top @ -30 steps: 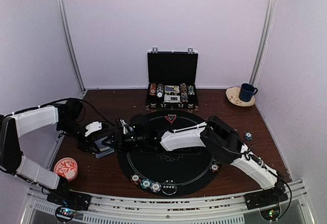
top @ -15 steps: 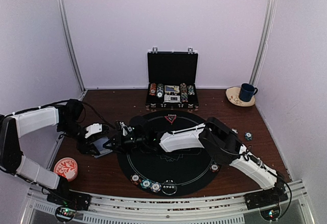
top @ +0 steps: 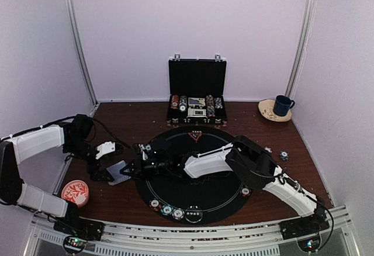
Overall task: Distribute texas hold em gaming equipment
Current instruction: Pass from the left arm to the right, then pass from the right arm to the left
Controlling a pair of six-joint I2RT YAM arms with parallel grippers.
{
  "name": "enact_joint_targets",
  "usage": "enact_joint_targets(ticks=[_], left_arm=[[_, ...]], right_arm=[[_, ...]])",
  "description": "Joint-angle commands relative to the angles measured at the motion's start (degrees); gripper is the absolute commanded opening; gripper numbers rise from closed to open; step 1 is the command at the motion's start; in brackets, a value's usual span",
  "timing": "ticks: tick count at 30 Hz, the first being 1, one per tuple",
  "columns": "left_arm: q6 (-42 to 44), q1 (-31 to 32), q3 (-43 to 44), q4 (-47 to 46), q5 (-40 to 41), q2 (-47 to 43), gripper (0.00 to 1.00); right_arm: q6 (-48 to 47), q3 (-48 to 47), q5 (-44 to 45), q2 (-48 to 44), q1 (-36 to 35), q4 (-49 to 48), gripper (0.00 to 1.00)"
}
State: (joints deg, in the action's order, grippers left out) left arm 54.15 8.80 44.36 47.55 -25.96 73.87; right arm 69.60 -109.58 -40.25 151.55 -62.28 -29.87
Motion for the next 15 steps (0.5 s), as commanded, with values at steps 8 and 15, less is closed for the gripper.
enact_joint_targets(ticks=[8,15], left_arm=[[0.7,1.5,-2.1,-5.1,-1.4,-1.9,0.98],[-0.6,2.0,-2.7,-9.0,-3.6,-3.7,0.98]], right_arm=[[3.2,5.2,-0.5,-8.0,0.1,-10.0,0.0],[6.8,6.8,-1.6,-8.7,0.0,-14.6,0.0]])
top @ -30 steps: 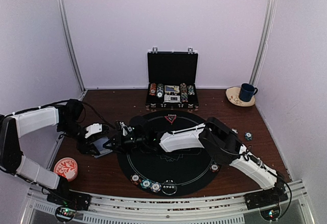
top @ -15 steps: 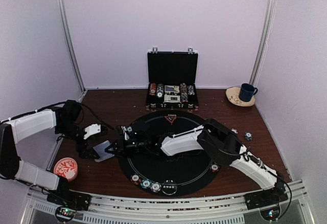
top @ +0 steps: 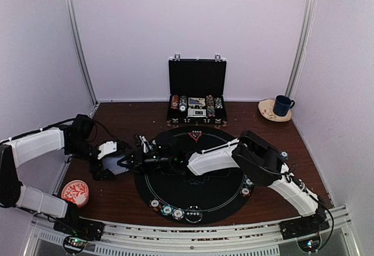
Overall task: Distribute texas hold em gaming equipment
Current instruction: Pass from the right arm to the left
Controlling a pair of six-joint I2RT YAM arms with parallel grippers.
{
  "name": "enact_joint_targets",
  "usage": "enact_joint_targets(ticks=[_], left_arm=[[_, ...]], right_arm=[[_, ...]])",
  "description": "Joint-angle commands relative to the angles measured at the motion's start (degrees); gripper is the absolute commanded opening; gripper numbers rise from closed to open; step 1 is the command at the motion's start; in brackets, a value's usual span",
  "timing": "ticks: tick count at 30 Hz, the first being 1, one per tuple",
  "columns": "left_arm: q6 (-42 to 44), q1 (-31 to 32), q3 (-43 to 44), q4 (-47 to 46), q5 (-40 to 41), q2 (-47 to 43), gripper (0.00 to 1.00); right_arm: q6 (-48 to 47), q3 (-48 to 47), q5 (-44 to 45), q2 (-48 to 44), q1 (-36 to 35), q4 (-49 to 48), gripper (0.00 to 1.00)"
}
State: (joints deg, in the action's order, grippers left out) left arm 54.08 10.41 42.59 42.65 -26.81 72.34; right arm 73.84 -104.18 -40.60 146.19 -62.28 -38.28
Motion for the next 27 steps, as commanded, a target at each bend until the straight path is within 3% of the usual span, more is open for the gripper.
enact_joint_targets(ticks=[1,6,11,17,27], left_arm=[[-0.6,0.4,-1.1,-4.4,-3.2,-2.6,0.98],[-0.8,0.4,-1.1,-5.8,-6.4,-4.6,0.96],[0.0,0.4,-1.5,-7.2,-10.3,-6.0,0.88],[0.7,0.4,-1.9,-8.8,-11.7,-3.8,0.98],[0.7,0.4,-3.5,-11.5,-12.3,-2.1,0.93]], right_arm=[[3.0,1.9,-1.0,-3.5,0.0,-6.8,0.0],[3.3,2.8,-0.6,-3.6,0.1,-6.1,0.0],[3.7,4.2,-0.4,-4.4,0.0,-6.8,0.0],[3.5,5.0,-0.7,-5.1,0.3,-6.9,0.0],[4.4,6.0,-0.1,-5.6,0.7,-8.1,0.0]])
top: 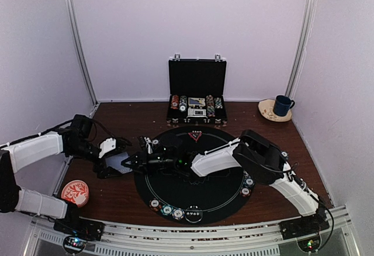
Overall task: Distribute texas hold em gaming equipment
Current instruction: Pass from the right arm to the left
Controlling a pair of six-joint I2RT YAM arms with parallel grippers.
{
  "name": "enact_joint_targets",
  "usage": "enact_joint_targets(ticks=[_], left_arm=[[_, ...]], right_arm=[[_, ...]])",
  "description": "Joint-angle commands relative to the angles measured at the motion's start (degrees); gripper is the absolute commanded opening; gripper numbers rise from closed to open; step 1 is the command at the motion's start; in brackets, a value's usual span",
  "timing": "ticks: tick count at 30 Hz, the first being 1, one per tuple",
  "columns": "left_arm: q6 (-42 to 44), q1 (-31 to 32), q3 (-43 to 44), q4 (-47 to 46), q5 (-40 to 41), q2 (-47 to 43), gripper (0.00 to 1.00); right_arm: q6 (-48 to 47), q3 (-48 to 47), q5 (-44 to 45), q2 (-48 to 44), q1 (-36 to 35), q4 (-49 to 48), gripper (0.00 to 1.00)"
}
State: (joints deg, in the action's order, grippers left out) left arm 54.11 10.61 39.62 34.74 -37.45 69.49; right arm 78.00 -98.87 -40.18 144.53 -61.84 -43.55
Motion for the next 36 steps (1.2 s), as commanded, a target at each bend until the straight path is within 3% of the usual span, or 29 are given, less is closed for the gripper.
enact_joint_targets(ticks=[1,5,30,36], left_arm=[[0.8,0.2,-0.6,-3.6,-1.5,0.7,0.93],[1.2,0.3,-1.1,-3.6,-1.7,0.2,0.98],[1.5,2.2,-1.4,-3.9,2.3,1.1,0.97],[1.3,2.6,-1.5,-3.9,2.9,1.3,0.79]], right_arm=[[0.4,0.7,-0.4,-3.8,0.3,-2.9,0.0],[0.5,0.6,0.1,-3.6,0.6,-2.8,0.0],[0.7,-0.6,0.1,-3.3,1.0,-1.8,0.0],[1.1,-0.7,0.2,-3.2,1.0,-2.3,0.0]])
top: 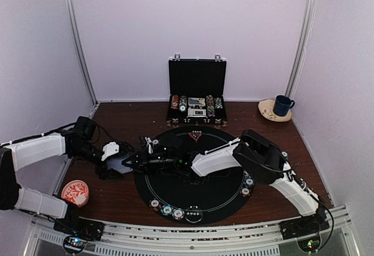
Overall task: Distribute texas hold em gaming equipment
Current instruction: Pass from the right arm to the left
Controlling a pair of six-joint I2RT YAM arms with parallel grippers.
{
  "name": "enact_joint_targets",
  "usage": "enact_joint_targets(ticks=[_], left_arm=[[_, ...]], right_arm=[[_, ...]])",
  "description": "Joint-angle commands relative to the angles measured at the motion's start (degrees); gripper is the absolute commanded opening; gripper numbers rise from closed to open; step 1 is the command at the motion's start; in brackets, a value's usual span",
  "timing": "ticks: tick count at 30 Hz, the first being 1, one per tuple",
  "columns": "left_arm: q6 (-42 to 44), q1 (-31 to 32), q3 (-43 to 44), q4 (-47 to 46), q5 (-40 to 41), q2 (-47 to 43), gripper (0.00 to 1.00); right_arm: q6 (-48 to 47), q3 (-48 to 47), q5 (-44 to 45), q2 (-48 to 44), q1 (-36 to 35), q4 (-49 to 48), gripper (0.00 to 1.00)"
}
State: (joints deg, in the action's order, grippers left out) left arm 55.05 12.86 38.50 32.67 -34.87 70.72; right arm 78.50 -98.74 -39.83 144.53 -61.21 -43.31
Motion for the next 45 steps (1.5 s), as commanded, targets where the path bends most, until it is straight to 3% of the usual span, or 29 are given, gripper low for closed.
enact_joint_targets(ticks=[1,5,6,10,15,20,26,36,45], left_arm=[[0.3,0.4,-0.4,-1.8,0.4,0.1,0.75],[0.0,0.5,-0.3,-1.9,1.2,-0.3,0.58],[-0.3,0.5,-0.3,-2.1,1.4,-0.6,0.58],[-0.8,0.6,-0.9,-3.0,2.1,-1.0,0.6],[-0.7,0.7,-1.1,-3.0,2.8,-0.2,0.72],[-0.6,0.8,-1.2,-3.0,2.8,0.1,0.74],[-0.5,0.8,-1.5,-3.5,3.1,-1.0,0.97],[-1.7,0.7,-2.2,-6.3,-1.2,-3.3,0.98],[-2.4,0.7,-2.0,-8.8,-3.2,-1.3,0.86]], right_arm=[[0.7,-0.9,-0.2,-3.1,0.3,-2.7,0.0],[1.0,-1.3,-0.2,-2.7,0.4,-2.9,0.0],[1.1,-1.5,-0.2,-2.5,0.4,-2.9,0.01],[1.3,-2.6,-0.7,-1.7,0.4,-2.8,0.02],[2.2,-2.9,-1.3,-1.4,0.3,-4.3,0.07],[1.8,-3.8,-1.6,-1.1,0.1,-3.2,0.07],[1.9,-2.2,-0.7,-1.9,0.1,-3.7,0.0],[-0.1,-2.2,-1.0,-1.8,0.1,-0.6,0.0],[0.8,-0.8,-1.2,-1.8,0.4,-2.3,0.0]])
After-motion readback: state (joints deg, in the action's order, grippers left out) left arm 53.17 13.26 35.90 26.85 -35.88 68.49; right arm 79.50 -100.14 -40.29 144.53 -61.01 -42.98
